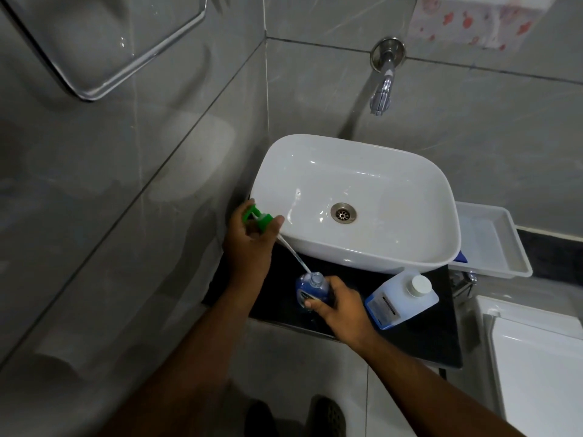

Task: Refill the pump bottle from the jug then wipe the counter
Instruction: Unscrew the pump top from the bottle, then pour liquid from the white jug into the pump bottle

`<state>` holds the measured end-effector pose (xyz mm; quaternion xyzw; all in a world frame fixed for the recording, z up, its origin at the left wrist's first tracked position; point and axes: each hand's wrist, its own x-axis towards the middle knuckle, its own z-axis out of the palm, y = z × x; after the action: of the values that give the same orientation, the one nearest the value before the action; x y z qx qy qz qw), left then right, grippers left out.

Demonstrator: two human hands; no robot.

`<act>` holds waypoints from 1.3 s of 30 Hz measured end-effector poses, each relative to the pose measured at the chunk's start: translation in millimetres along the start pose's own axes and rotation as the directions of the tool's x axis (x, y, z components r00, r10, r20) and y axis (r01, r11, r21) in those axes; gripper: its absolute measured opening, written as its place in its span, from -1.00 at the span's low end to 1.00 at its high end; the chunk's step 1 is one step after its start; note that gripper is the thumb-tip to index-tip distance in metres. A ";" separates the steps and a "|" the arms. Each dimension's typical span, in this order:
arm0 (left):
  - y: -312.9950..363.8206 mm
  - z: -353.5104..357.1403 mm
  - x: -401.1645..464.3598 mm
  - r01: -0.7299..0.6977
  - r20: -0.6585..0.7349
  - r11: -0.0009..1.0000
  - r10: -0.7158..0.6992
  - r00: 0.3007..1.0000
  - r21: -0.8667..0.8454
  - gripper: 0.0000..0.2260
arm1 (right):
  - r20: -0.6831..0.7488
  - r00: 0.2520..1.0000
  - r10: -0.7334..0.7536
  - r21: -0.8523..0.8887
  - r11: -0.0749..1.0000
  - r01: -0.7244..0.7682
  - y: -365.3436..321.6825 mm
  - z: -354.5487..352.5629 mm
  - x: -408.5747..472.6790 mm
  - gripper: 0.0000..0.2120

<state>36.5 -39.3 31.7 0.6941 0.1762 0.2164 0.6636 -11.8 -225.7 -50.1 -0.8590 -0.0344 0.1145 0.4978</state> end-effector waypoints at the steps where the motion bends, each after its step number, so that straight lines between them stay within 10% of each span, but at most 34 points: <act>1: -1.0 -3.2 4.5 0.035 -0.025 0.999 -0.035 0.999 -0.031 -0.54 | -0.001 1.000 0.004 -0.002 1.000 -0.004 0.8 -1.2 -0.7 -0.68; 19: -92.4 -19.6 10.9 0.543 -0.101 0.830 -0.555 0.826 -0.123 -0.70 | -0.091 0.994 0.060 -0.022 0.998 -0.062 14.4 -15.4 -11.1 -0.64; 39: -129.1 -12.4 25.2 0.532 -0.139 0.823 -0.513 0.847 0.201 -0.63 | -0.109 0.991 0.074 0.033 0.997 -0.071 20.0 -12.7 -38.5 -0.48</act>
<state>56.6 -8.0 -95.1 0.6826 0.4096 0.0314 0.6044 -47.4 -253.2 -55.1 -0.8573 0.0262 0.0855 0.5070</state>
